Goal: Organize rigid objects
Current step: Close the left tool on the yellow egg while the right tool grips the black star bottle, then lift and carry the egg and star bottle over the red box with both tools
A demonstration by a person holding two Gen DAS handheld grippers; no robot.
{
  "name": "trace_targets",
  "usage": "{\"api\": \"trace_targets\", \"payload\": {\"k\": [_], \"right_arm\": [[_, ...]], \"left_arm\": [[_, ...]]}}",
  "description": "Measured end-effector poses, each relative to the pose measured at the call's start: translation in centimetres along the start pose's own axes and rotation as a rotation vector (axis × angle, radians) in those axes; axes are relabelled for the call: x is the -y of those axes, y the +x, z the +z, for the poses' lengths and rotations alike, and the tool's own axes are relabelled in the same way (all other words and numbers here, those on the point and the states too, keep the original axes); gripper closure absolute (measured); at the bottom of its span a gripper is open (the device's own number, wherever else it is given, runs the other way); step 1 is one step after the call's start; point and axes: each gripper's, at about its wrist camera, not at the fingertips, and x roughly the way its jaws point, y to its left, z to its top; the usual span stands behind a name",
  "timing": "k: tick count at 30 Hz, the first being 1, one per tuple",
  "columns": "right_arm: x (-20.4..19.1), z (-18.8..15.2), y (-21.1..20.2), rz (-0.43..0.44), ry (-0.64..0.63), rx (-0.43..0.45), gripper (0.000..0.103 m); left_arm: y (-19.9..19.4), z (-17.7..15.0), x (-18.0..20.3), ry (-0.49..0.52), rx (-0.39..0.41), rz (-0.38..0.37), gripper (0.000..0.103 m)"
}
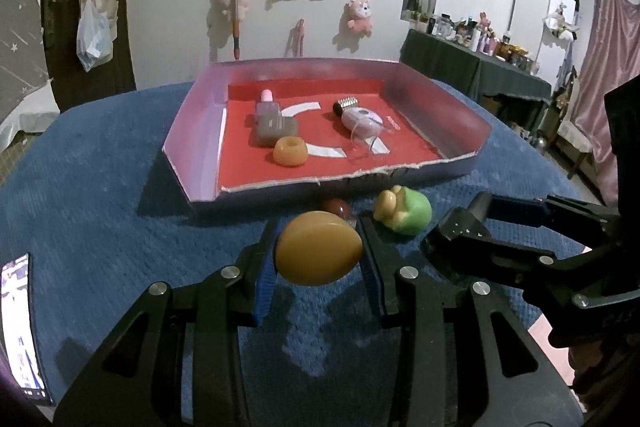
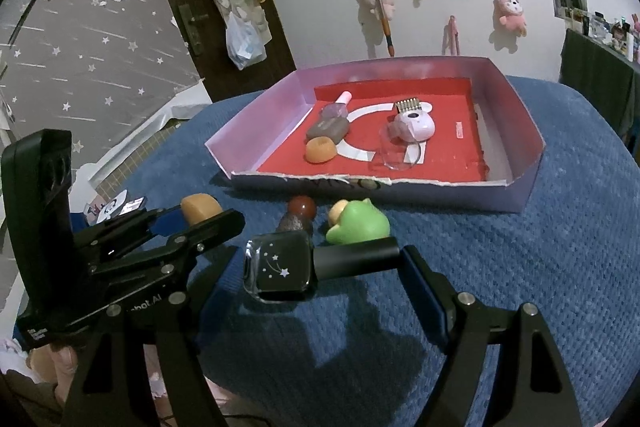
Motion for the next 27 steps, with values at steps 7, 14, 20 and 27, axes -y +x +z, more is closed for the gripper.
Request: {"api": "trace_targets", "payload": {"k": [7, 14, 20, 27], "right_arm": [[0.1, 1.0, 0.0, 0.006, -0.006, 0.006, 0.023], [0.1, 2.2, -0.1, 0.004, -0.017, 0.026, 0.023], [0.7, 3.7, 0.1, 0.008, -0.010, 0.034, 0.023], [1.0, 5.4, 0.5, -0.005, -0.032, 0.045, 0.023]], "left_arm": [[0.0, 1.3, 0.1, 0.019, 0.018, -0.001, 0.068], [0.3, 2.5, 0.1, 0.027, 0.029, -0.013, 0.068], [1.0, 3.5, 0.1, 0.036, 0.027, -0.019, 0.068], [1.7, 4.6, 0.0, 0.051, 0.028, -0.019, 0.068]]}}
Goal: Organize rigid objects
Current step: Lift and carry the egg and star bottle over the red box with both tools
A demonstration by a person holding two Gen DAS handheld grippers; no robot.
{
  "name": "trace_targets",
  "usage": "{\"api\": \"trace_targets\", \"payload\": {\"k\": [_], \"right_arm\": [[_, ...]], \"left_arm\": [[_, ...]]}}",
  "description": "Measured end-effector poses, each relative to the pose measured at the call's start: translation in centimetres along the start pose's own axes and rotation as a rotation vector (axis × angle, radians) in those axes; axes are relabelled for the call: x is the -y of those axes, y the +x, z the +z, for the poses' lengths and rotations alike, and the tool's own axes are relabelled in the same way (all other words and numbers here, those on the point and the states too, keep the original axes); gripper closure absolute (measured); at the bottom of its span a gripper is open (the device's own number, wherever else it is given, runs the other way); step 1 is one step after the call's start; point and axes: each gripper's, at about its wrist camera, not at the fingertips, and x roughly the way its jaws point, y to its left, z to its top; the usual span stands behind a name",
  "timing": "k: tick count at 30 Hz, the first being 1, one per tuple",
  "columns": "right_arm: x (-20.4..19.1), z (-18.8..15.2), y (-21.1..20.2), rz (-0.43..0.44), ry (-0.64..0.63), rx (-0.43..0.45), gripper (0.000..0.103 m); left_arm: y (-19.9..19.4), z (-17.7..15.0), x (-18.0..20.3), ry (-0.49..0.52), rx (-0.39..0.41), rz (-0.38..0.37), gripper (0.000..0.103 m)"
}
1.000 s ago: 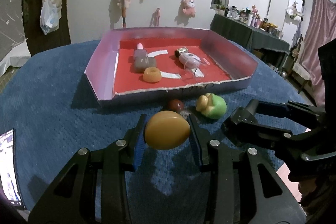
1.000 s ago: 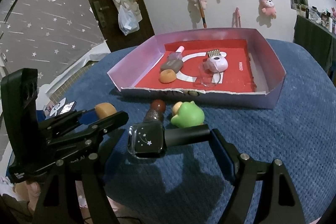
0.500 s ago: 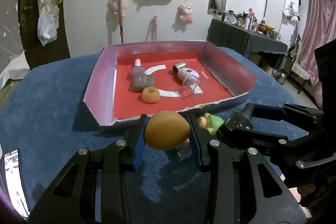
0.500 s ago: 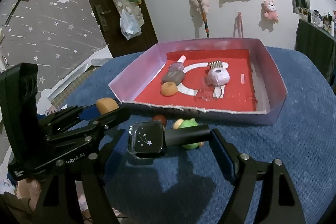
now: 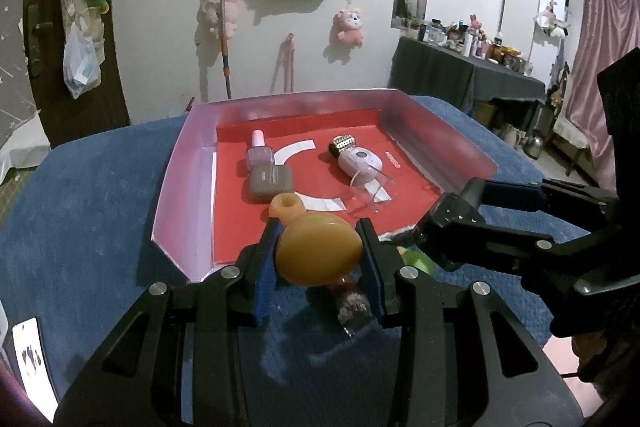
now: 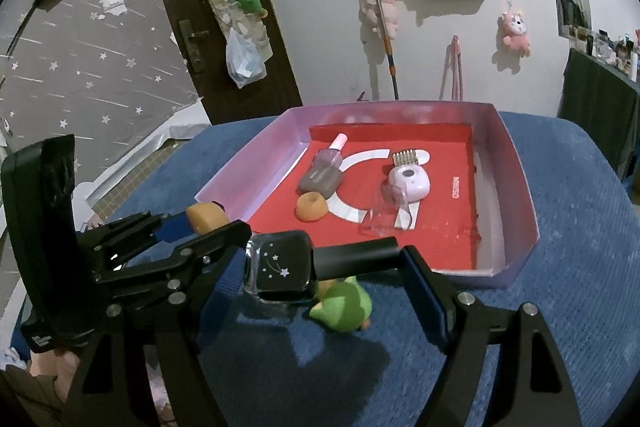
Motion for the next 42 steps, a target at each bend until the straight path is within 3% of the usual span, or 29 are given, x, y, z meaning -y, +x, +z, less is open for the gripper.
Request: {"api": "trace_targets", "payload": {"k": [16, 42], "right_arm": [[2.1, 2.0, 3.3, -0.010, 0.031, -0.062, 0.023], [4.8, 2.4, 9.6, -0.025, 0.114, -0.227, 0.023]], "left_arm": [[4.2, 1.6, -2.0, -0.047, -0.113, -0.081, 0.068], [10.6, 1.2, -3.9, -0.105, -0.282, -0.091, 0.068]]}}
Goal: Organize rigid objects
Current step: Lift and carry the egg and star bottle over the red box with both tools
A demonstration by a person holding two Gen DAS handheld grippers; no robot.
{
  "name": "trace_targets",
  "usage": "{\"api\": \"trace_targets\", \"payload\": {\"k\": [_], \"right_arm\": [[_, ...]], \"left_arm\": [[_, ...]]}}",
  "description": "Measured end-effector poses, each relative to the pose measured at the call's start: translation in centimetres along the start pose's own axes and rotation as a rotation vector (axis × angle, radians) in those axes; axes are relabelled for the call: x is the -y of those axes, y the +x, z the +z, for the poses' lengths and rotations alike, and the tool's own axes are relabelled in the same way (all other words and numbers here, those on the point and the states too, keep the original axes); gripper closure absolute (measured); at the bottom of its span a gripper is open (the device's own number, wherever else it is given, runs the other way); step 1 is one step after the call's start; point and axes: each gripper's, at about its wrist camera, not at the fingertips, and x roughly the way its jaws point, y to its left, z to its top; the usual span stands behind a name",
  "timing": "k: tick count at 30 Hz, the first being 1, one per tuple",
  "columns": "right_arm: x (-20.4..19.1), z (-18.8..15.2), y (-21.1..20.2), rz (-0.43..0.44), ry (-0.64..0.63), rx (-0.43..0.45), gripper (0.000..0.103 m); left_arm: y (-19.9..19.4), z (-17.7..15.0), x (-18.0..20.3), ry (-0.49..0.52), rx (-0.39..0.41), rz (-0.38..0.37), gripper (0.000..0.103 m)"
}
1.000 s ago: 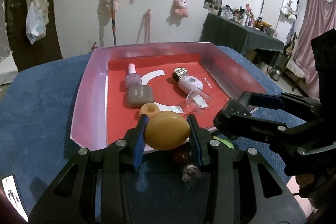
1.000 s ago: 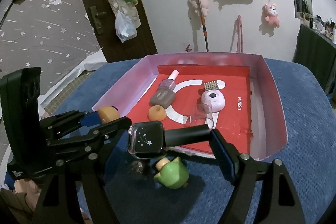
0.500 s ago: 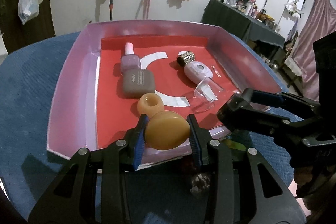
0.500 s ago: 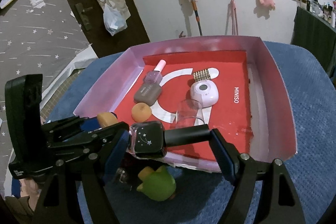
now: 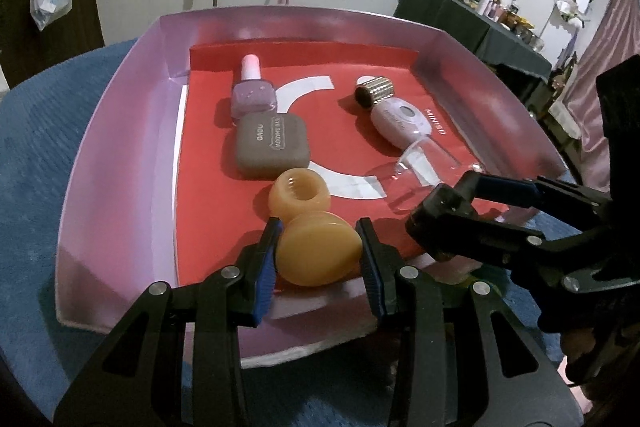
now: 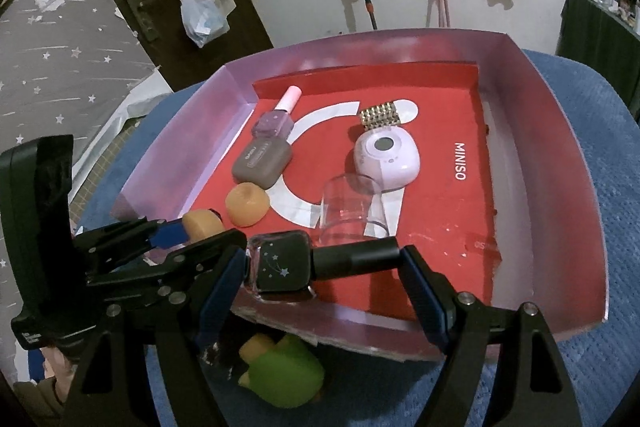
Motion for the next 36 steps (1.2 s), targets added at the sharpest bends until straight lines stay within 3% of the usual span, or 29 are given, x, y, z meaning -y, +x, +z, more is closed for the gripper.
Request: {"api": "trace_targets", "payload": {"k": [19, 36], "right_arm": [[0.5, 1.3, 2.1, -0.114, -0.010, 0.055, 0.023], [0.6, 1.6, 2.9, -0.140, -0.003, 0.035, 0.022]], "left_arm": [[0.9, 1.7, -1.0, -0.030, 0.045, 0.007, 0.068], [1.1, 2.1, -0.6, -0.020, 0.066, 0.054, 0.067]]}}
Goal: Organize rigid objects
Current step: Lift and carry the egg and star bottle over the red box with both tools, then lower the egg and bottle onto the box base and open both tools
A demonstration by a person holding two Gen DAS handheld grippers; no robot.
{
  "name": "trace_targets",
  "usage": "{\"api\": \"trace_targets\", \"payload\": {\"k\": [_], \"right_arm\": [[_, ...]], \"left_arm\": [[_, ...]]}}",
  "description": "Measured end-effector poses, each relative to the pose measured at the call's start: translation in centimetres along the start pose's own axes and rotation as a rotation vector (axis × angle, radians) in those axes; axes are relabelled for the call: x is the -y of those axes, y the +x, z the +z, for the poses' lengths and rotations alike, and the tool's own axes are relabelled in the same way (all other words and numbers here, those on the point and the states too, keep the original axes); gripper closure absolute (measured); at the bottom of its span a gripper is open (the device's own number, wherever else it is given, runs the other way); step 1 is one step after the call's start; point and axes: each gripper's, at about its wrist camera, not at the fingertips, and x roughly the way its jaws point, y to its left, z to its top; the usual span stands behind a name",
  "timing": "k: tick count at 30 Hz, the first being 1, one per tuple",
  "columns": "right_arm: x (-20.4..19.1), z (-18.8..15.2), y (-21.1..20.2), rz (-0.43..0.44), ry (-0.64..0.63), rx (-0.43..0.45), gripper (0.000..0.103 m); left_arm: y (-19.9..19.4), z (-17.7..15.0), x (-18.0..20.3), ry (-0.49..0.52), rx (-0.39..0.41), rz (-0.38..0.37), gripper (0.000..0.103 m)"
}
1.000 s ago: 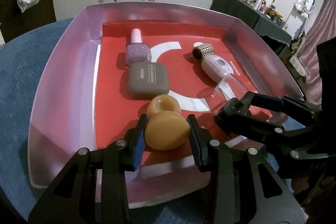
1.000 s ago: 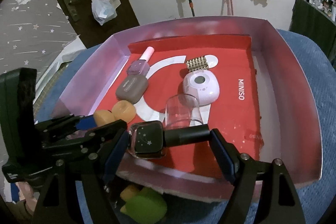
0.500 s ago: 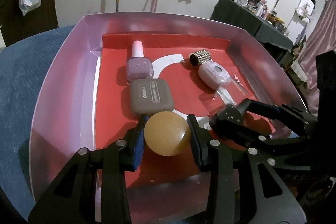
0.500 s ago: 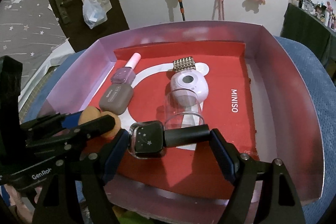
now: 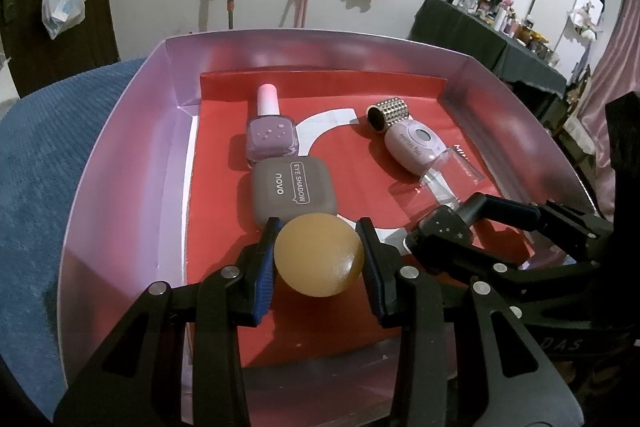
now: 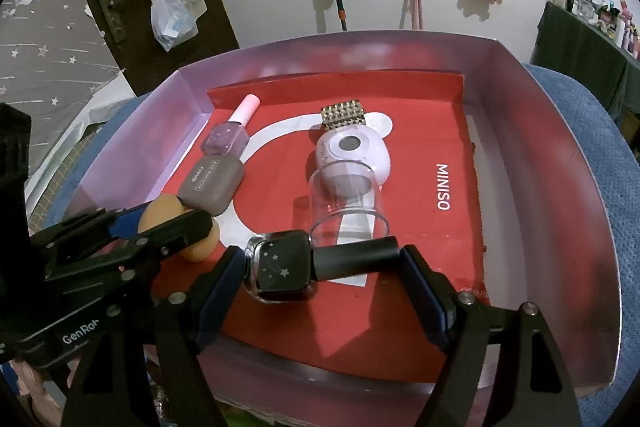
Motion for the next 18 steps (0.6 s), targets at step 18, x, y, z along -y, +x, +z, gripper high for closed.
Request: {"api": "trace_targets", "payload": {"k": [18], "right_arm": [[-0.06, 0.06, 0.03, -0.006, -0.002, -0.004, 0.022]], "left_arm": [[0.15, 0.13, -0.07, -0.002, -0.008, 0.002, 0.067]]}}
